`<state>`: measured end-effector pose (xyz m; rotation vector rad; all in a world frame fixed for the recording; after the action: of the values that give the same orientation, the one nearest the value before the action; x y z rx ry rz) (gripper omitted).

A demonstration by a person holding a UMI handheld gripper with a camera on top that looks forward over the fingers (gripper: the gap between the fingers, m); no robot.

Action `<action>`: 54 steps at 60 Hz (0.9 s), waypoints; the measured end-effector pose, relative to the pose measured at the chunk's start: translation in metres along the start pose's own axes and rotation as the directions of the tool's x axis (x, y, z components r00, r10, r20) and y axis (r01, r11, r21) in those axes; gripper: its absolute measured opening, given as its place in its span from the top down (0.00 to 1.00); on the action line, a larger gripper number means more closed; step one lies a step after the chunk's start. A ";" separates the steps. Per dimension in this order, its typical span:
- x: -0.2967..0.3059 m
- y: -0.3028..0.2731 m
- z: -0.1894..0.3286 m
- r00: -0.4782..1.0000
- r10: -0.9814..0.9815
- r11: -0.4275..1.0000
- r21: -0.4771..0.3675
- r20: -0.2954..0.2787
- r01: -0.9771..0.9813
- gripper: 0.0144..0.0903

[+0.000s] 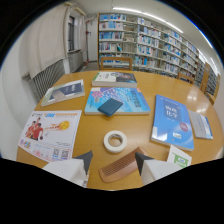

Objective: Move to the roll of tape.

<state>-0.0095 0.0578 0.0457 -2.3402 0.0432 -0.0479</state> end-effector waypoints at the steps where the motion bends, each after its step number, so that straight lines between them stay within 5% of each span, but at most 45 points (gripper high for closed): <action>1: 0.000 -0.002 0.002 1.000 0.000 1.000 0.000 -0.002 0.000 0.08; 54: -0.007 -0.008 0.011 1.000 -0.003 1.000 -0.009 -0.011 0.002 0.08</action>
<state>-0.0156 0.0718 0.0433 -2.3487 0.0462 -0.0624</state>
